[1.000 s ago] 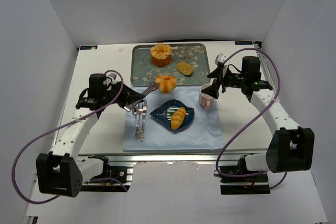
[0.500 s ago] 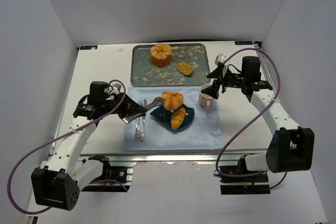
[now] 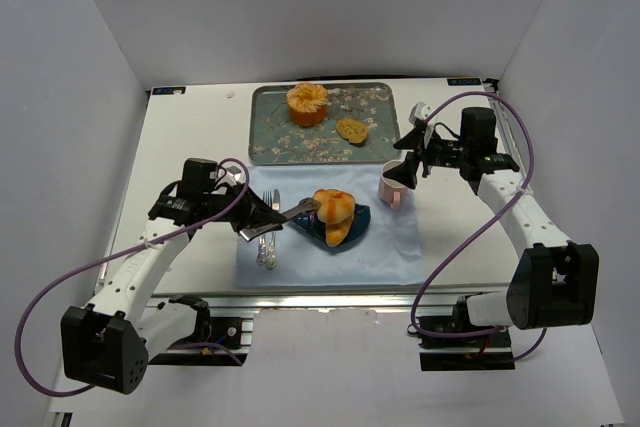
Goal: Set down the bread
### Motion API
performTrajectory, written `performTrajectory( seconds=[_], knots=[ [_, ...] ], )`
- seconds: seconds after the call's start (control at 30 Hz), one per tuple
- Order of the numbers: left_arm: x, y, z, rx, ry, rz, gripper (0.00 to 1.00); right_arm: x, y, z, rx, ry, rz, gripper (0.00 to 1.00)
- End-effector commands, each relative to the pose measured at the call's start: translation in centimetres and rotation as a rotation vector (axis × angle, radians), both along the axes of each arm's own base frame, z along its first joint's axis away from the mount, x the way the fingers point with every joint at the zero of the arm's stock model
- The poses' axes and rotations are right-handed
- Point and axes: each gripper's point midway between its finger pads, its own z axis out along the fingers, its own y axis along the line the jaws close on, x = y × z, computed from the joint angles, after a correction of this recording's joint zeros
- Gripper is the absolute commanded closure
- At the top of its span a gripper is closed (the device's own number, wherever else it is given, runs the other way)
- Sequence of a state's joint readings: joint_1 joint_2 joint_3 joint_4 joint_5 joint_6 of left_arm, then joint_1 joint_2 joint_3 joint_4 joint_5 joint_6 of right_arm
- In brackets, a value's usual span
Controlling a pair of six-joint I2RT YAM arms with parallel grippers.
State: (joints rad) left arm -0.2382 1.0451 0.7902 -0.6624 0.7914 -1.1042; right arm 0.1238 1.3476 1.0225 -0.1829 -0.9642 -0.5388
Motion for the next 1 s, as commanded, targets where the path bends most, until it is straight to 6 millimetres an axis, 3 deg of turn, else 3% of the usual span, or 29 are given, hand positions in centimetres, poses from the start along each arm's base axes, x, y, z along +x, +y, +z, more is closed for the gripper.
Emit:
performTrajectory(
  seconds=[0.0,0.27,0.97],
  knots=[
    [-0.3,0.0,0.2,0.003,-0.026,-0.019,0.73,-0.1,-0.1,0.8,0.008,-0.032,0.013,0.11],
    [-0.4,0.2,-0.1,0.018,-0.019,-0.019,0.57,-0.1,-0.1,0.8,0.009,-0.028,0.014,0.11],
    [-1.4,0.5,-0.1,0.027,-0.011,-0.008,0.46,-0.4,-0.1,0.4,0.011,-0.018,0.017,0.1]
  ],
)
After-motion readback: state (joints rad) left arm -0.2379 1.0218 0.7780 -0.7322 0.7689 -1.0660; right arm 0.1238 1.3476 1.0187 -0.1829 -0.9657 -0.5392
